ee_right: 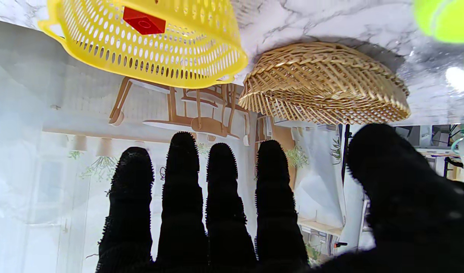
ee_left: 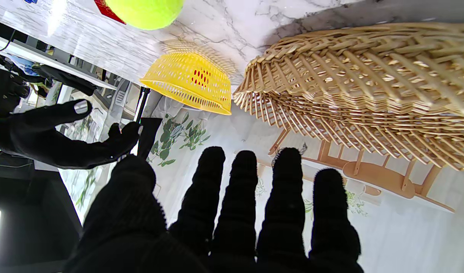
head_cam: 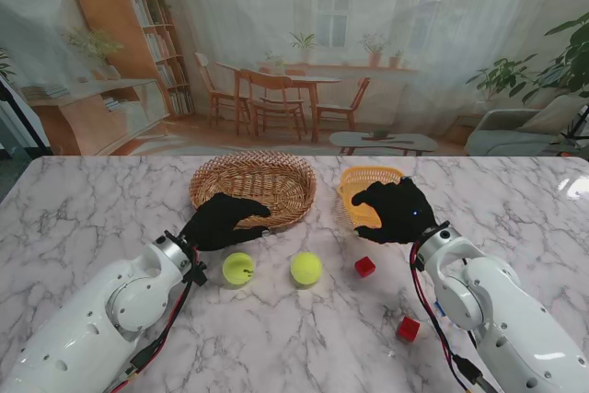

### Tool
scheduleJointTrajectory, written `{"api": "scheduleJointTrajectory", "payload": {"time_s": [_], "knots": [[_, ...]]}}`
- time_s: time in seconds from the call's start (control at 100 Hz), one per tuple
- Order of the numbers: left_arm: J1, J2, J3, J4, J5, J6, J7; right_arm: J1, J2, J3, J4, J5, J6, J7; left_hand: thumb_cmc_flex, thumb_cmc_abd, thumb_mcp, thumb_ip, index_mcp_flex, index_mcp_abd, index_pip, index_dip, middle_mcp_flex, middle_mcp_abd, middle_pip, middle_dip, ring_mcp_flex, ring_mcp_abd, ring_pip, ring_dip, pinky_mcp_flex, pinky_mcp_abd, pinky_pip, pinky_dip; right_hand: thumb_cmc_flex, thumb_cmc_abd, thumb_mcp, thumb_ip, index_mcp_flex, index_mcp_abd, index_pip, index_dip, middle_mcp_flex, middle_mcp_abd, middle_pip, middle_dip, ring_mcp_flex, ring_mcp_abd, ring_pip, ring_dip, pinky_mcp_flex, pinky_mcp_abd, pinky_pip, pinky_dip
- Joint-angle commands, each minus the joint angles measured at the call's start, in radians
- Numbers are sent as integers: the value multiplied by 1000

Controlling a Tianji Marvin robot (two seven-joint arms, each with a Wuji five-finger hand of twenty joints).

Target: Sort the blocks and the balls into two baskets

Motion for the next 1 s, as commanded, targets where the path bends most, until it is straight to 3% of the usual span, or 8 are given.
{"api": "scheduleJointTrajectory", "payload": {"time_s": [0.0,0.43,0.83,0.99], "knots": [[0,0,3,-3,0,4,-16,-30,1,-5,0,-16,-3,-4,-2,42,-27,-16,30,-15,9,5,27,-14,0,-1,19,3,13,3,-6,25,12,8,-2,25,-19,16,19,13,-14,5,10,14,-10,9,6,22,-1,11,2,22,10,4],[-5,1,11,-1,1,10,-24,-112,8,0,-18,-67,-2,-43,0,42,-26,-16,30,-15,10,6,28,-15,1,-1,19,4,13,3,-6,24,13,8,-2,21,-19,17,30,8,-18,10,23,11,-20,17,13,22,-4,14,6,24,9,2],[-5,1,13,-2,0,13,-28,-105,12,-56,39,-73,56,-48,0,41,-26,-16,30,-14,10,6,28,-15,2,-1,18,5,13,4,-6,24,13,8,-3,15,-16,17,35,10,-18,14,19,12,-9,33,10,18,4,21,9,21,14,3],[-6,2,14,-2,1,13,-29,-91,16,-80,69,-76,78,-33,0,41,-26,-16,30,-15,10,6,28,-15,2,-1,18,4,14,4,-6,19,13,7,-17,-53,19,14,30,15,-20,16,10,8,-2,42,10,17,8,23,10,21,16,4]]}}
